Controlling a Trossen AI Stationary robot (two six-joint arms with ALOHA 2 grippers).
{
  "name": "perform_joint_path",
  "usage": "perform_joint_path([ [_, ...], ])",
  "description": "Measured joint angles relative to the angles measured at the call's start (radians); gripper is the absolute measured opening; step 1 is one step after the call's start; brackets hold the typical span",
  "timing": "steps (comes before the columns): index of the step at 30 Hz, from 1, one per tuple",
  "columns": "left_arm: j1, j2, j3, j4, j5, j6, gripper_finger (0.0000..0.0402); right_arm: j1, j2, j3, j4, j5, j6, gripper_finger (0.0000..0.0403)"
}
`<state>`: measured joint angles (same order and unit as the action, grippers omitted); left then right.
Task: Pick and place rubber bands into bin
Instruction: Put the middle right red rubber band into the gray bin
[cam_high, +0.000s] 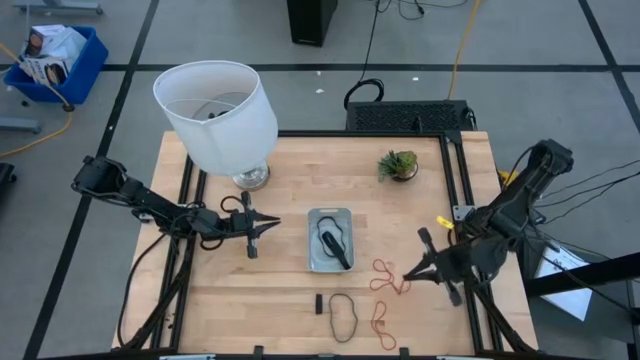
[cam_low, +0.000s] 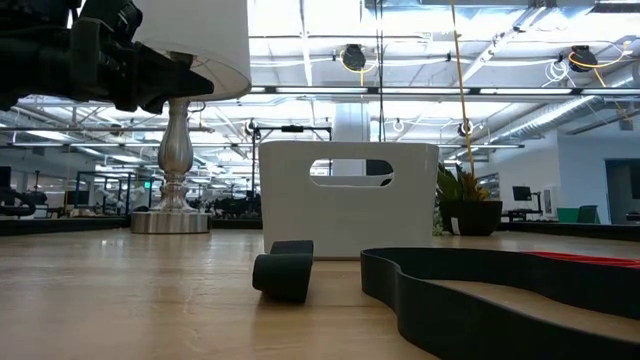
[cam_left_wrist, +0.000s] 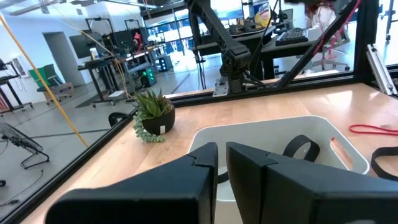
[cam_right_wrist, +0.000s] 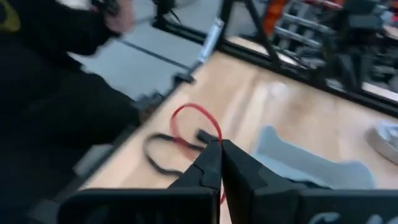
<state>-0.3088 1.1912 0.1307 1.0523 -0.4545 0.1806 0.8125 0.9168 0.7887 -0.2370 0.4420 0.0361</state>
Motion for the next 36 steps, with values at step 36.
perform_joint_path([
  [36, 0.001, 0.0, 0.0, 0.0, -0.001, 0.001, 0.0042, -0.713, 0.39, -0.236, 1.004, -0.709, -0.149, 0.0],
])
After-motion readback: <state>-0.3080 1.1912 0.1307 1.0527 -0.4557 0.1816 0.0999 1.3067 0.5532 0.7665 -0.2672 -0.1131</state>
